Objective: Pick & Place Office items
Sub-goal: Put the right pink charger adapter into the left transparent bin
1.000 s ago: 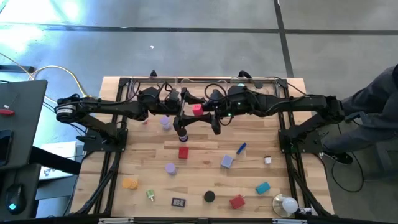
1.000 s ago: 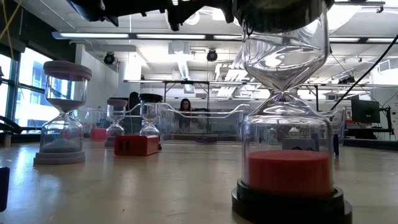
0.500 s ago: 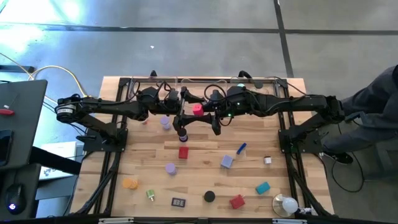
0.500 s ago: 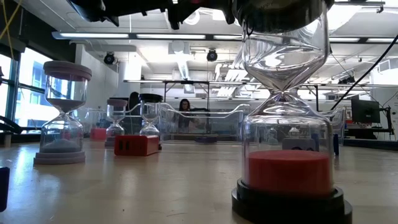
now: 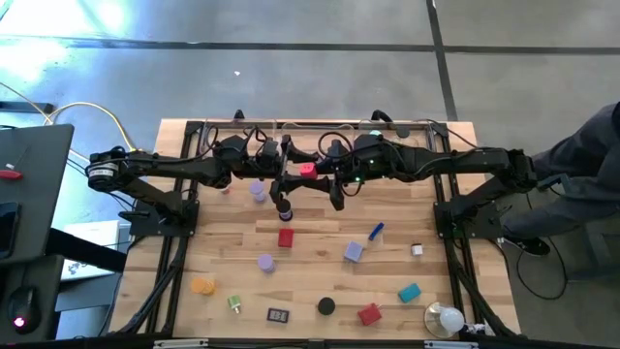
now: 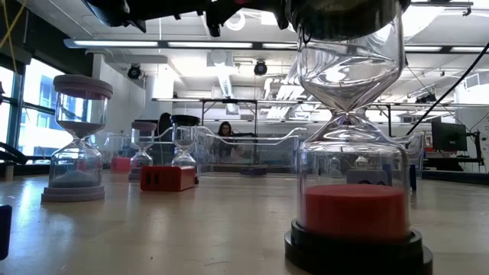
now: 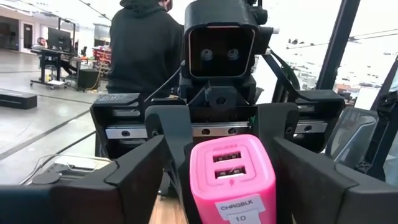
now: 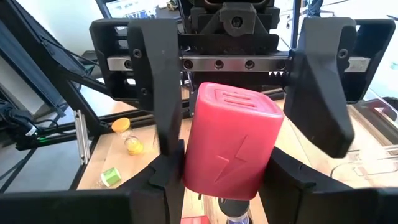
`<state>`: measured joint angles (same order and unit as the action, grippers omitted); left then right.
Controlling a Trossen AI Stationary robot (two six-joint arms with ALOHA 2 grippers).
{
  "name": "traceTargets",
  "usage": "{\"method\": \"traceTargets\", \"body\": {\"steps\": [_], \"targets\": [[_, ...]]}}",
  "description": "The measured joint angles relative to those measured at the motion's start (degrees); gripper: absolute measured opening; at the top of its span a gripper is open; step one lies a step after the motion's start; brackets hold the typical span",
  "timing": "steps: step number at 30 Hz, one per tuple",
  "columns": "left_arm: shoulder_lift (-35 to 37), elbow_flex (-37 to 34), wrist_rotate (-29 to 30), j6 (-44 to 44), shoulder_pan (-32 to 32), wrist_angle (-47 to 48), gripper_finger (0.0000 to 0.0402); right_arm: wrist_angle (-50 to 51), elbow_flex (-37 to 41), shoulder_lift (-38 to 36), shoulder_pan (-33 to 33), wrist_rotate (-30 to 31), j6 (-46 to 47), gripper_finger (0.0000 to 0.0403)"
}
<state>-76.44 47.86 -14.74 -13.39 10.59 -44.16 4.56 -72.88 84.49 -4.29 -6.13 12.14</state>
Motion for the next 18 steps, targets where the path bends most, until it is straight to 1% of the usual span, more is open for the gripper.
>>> {"method": "traceTargets", "body": {"steps": [7,13,18], "targets": [[-0.22,0.00,-0.04,2.98,-0.02,-0.01,0.0213,0.00,0.00,0.00,0.00,0.08,0.00,0.0146],[-0.22,0.00,-0.06,2.51,-0.02,0.00,0.0156,0.11,0.00,-0.02,0.00,0.47,-0.60,0.0145],[-0.22,0.00,-0.03,2.64,-0.02,0.02,0.0154,0.32,0.00,-0.04,0.00,0.33,-0.45,0.0145]]}}
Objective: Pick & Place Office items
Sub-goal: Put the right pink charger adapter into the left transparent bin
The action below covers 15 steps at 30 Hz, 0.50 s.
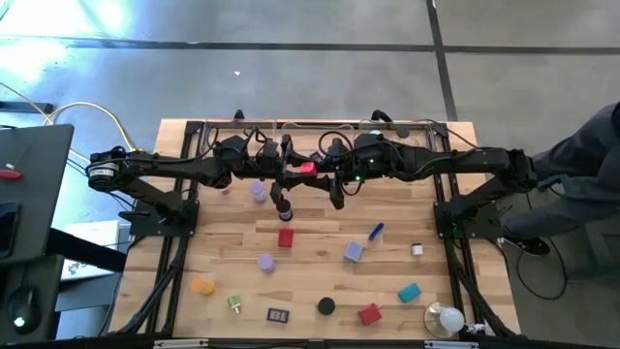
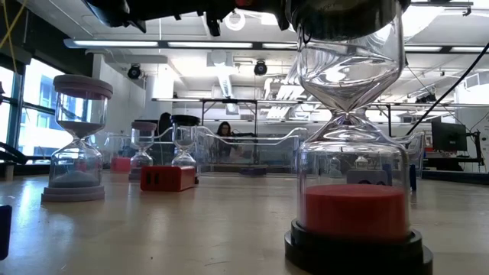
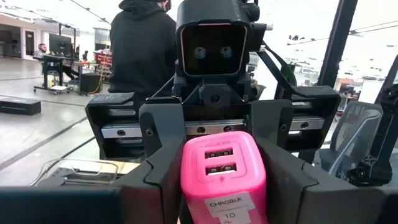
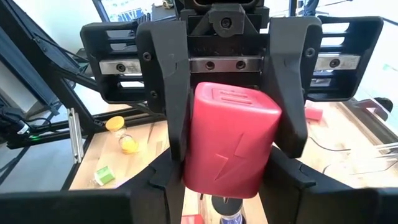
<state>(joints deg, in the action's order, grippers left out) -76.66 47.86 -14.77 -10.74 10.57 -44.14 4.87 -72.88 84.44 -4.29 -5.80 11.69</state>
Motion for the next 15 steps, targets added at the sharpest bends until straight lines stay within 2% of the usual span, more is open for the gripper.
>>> {"method": "traceTargets", "body": {"steps": [3,7,10,15], "targets": [[0.00,0.00,-0.11,-0.49,0.00,0.12,0.0154,0.37,0.00,0.00,0.00,-0.05,0.22,0.0150],[-0.02,0.00,-0.71,-0.19,0.00,0.26,0.0149,0.43,0.00,0.00,0.00,-0.31,0.89,0.0234],[0.07,0.00,-0.76,-3.37,0.00,0.58,0.0148,0.45,0.00,0.00,0.02,-0.31,0.85,0.0294],[1.18,0.00,-1.88,-5.25,0.04,2.45,0.0147,1.82,0.00,-0.06,0.02,4.40,1.13,0.0352]]}}
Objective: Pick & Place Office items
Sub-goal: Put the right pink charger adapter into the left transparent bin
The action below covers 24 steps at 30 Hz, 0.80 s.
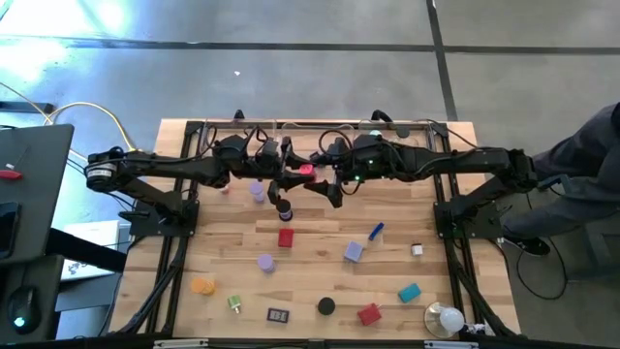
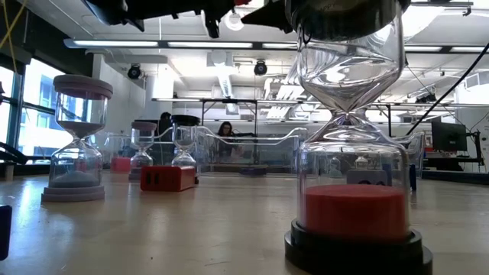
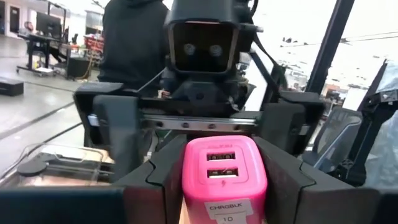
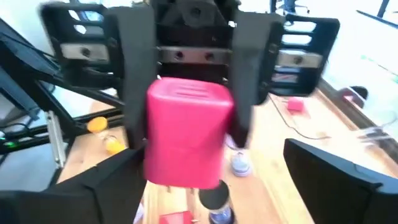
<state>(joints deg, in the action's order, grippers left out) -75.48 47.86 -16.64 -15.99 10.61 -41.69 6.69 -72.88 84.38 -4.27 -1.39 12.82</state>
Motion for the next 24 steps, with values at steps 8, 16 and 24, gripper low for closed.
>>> {"method": "traceTargets", "body": {"steps": [8,16,24], "targets": [[1.79,0.44,0.60,-0.30,0.00,5.37,0.0147,4.14,-0.01,-1.55,0.08,2.17,-2.55,0.0367],[5.45,12.30,3.63,-0.53,2.22,40.46,0.0147,14.73,-0.02,-5.29,0.51,13.14,-0.34,0.0368],[5.48,26.65,12.25,-1.94,5.85,77.33,0.0147,24.38,-0.02,-7.20,0.52,13.31,5.16,0.0368]]}}
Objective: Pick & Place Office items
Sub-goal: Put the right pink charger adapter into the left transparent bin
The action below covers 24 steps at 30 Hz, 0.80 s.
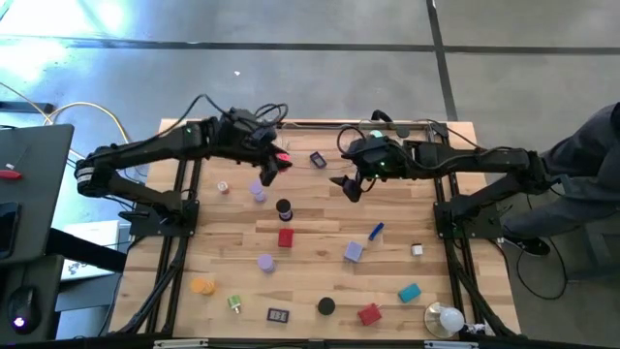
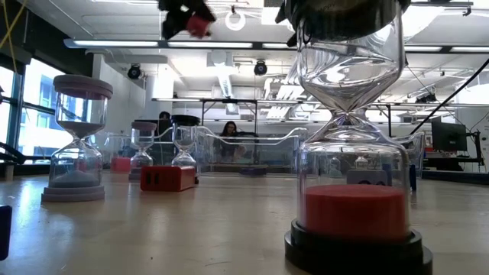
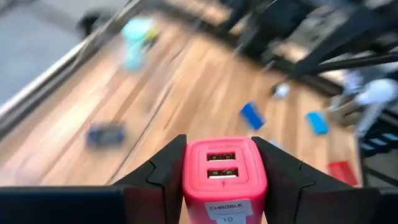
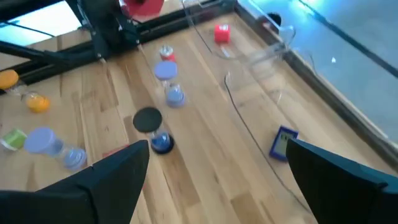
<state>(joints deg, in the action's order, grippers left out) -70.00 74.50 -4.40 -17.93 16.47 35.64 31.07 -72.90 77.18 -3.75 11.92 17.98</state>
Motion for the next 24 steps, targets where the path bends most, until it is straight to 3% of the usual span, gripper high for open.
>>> {"method": "traceTargets", "body": {"steps": [6,10,17,24], "targets": [[-0.08,1.92,3.81,-5.57,9.44,16.12,0.0147,3.61,0.00,-0.08,0.02,-0.32,2.86,0.0368],[-1.41,1.90,3.99,-5.52,17.76,21.80,0.0147,4.31,0.00,-0.08,0.47,-0.20,3.48,0.0368],[-8.10,1.83,-0.11,-3.11,30.73,23.45,0.0147,4.31,0.00,-0.08,1.79,-0.21,4.59,0.0368],[-19.40,1.77,-1.87,-2.84,36.43,26.69,0.0147,5.48,0.00,-0.08,3.47,-0.06,5.11,0.0368]]}}
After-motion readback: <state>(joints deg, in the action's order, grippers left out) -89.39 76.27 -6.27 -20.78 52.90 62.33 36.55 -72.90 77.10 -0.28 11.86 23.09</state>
